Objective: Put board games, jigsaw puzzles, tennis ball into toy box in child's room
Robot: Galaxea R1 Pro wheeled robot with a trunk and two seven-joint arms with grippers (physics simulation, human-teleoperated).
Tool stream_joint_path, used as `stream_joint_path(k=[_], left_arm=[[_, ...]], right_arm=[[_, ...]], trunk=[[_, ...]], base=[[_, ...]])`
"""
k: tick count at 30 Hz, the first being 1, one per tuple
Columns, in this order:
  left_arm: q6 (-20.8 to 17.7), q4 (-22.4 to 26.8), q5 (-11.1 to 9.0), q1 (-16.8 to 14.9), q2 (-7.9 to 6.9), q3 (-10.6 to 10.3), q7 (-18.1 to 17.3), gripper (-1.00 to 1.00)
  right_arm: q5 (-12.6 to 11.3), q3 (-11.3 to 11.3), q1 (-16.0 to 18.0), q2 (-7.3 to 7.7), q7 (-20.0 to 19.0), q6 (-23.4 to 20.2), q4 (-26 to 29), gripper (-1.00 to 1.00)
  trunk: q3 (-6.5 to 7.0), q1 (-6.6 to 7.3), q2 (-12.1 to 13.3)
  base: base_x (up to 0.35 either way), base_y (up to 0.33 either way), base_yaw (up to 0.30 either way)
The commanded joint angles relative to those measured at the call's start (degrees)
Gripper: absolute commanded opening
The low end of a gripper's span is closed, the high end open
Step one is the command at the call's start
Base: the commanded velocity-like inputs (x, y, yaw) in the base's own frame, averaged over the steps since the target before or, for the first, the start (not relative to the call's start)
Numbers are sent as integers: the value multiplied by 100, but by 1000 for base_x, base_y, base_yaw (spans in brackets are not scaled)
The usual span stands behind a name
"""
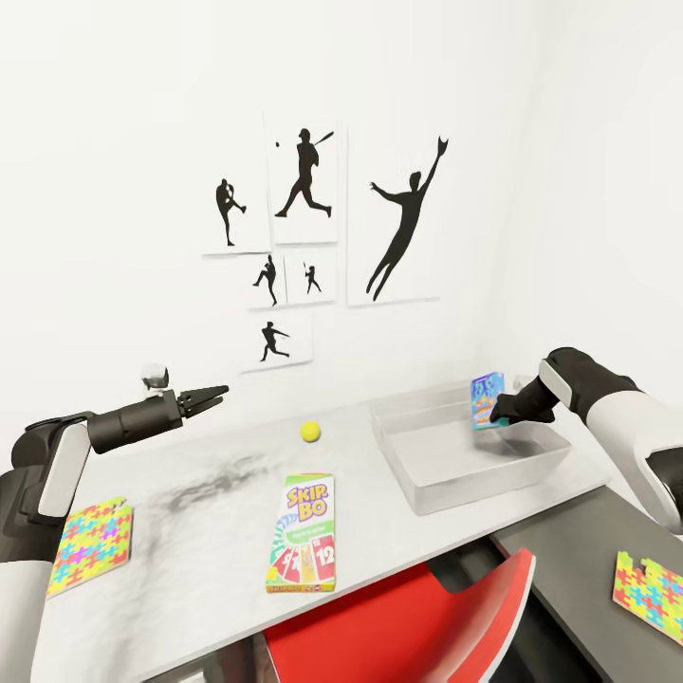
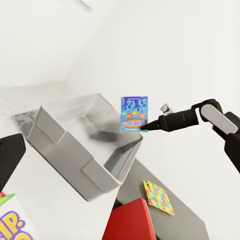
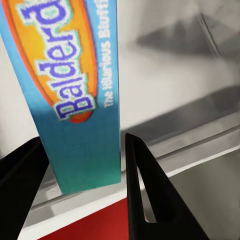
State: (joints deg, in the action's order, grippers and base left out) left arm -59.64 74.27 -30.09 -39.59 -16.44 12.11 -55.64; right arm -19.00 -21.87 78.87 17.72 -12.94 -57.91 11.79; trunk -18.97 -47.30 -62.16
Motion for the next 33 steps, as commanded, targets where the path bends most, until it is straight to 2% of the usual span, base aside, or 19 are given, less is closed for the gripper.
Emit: stream_joint_path(k=[1, 4, 12, 15, 21, 23, 27, 33], left_arm=[[-21, 0, 12, -5, 0, 3, -26, 100], [-21, 0, 12, -5, 0, 3, -26, 100], [-21, 0, 12, -5, 0, 7, -26, 100], [-21, 0, 12, -5, -3, 10, -26, 100], [-21, 0, 12, -5, -8, 18, -26, 100], [-21, 0, 7, -5, -9, 77, -26, 100], [-21, 0, -3, -5, -9, 203, -26, 100], [-21, 0, -5, -5, -9, 243, -26, 100]], right_arm=[[-43, -45, 5, 4, -7, -16, 7, -100], [-43, -45, 5, 6, -4, -12, 7, -100], [-43, -37, 5, 17, -12, -27, 7, -100], [-43, -17, 5, 71, -63, -44, 7, -100], [-37, 281, -9, 113, -89, -66, 14, -100], [-35, 348, -13, 110, -87, -89, 15, -100], [-34, 393, 2, 102, -79, -126, 20, -100], [-36, 435, 13, 91, -84, -209, 24, -100]], trunk=[[-26, -23, -47], [-80, -89, -167], [-80, -89, -167], [-80, -89, -167], [-80, -89, -167], [-80, -89, -167], [-80, -89, -167], [-108, -89, -167]], base=[[0, 0, 0], [0, 0, 0], [0, 0, 0], [0, 0, 0], [0, 0, 0], [0, 0, 0], [0, 0, 0], [0, 0, 0]])
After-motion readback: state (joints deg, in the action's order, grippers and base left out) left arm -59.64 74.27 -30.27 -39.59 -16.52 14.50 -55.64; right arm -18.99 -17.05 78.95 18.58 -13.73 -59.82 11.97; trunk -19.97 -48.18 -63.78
